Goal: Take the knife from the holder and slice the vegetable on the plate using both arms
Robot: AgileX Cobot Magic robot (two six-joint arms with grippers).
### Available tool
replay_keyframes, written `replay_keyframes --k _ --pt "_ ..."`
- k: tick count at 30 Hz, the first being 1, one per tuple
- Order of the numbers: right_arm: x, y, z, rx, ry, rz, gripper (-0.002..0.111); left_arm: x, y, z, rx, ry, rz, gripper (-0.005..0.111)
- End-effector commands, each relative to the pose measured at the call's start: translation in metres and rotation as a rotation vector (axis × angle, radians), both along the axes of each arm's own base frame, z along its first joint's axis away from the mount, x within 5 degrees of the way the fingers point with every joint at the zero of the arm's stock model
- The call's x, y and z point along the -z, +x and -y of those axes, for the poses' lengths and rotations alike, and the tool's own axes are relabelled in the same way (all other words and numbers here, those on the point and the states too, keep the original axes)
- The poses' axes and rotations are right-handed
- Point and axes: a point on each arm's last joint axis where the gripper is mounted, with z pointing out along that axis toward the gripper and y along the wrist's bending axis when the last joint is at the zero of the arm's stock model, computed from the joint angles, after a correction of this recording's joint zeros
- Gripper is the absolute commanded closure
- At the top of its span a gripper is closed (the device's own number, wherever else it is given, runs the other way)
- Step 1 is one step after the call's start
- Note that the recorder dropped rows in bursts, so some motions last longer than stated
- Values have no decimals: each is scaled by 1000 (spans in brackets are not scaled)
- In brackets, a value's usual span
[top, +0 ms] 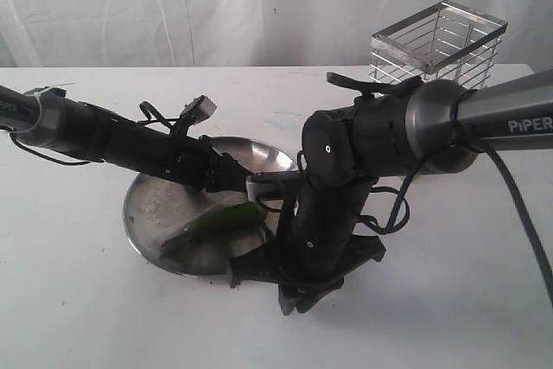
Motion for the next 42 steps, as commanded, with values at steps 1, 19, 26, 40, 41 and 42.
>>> replay_keyframes --k 1,19,26,40,41,42 --pt "3 -11 6 -62 -50 -123 108 29 -5 -6 18 129 -23 107" --pt "2 -15 5 -93 -32 -167 108 7 0 -4 -15 46 26 107" --pt "2 -14 3 -81 -18 -156 108 -16 -1 -1 6 -9 78 107" --pt "2 -11 1 -63 10 -129 108 2 -5 1 39 -12 32 107" --pt "2 -11 1 -63 10 -129 108 -1 -4 2 36 -33 38 107" --pt "2 -11 1 -63 10 -129 108 -3 -4 3 40 -58 46 107"
